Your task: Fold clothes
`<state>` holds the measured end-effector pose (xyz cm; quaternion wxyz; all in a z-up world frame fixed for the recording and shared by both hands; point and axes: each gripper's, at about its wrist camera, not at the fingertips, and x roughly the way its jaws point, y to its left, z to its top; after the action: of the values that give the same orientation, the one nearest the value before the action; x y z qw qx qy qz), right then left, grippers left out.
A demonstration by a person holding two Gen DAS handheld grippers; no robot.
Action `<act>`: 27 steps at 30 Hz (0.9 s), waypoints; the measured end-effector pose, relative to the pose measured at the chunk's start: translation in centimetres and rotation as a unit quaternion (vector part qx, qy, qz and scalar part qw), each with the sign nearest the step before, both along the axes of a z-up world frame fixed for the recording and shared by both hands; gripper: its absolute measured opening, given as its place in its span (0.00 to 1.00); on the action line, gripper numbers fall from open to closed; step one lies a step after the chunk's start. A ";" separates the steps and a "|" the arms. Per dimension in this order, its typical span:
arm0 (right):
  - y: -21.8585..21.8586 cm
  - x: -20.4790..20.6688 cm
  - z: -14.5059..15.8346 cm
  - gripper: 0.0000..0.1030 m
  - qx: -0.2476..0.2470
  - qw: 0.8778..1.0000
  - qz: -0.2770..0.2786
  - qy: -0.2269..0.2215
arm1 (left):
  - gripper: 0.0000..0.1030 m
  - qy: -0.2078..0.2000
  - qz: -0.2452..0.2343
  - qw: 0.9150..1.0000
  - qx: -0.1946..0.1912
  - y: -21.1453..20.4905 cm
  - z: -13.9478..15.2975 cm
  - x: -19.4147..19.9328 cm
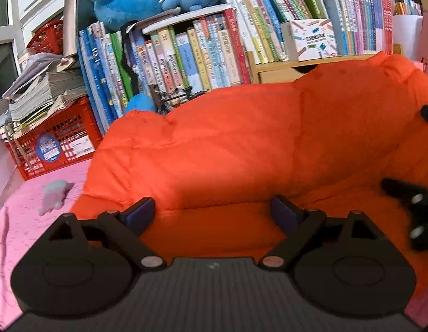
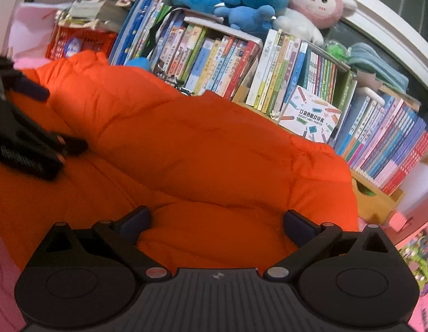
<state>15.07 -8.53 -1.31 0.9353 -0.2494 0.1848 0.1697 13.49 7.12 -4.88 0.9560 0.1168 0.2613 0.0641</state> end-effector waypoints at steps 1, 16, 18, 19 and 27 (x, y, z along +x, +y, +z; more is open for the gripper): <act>-0.3 0.0 0.0 1.00 -0.002 1.000 0.000 0.001 | 0.91 0.001 0.003 1.000 0.000 0.5 0.0 -0.1; -7.4 -0.1 -0.5 1.00 -0.010 0.998 -0.065 0.000 | 0.93 0.025 0.097 0.994 -0.051 8.9 0.0 -1.1; -8.5 -0.3 -0.5 1.00 -0.010 0.997 -0.076 0.000 | 0.93 0.026 0.096 0.994 -0.047 8.8 0.0 -1.1; -9.0 -0.3 -0.6 1.00 -0.017 0.996 -0.085 -0.003 | 0.93 0.027 0.096 0.994 -0.045 8.7 0.1 -1.2; -11.8 -0.7 -0.7 1.00 -0.031 0.993 -0.112 -0.008 | 0.93 0.033 0.088 0.991 -0.095 10.3 0.0 -1.0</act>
<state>14.40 -20.31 -1.98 0.9418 -0.2574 0.2091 0.0558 12.53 17.46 -4.85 0.9443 0.0036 0.3069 0.1189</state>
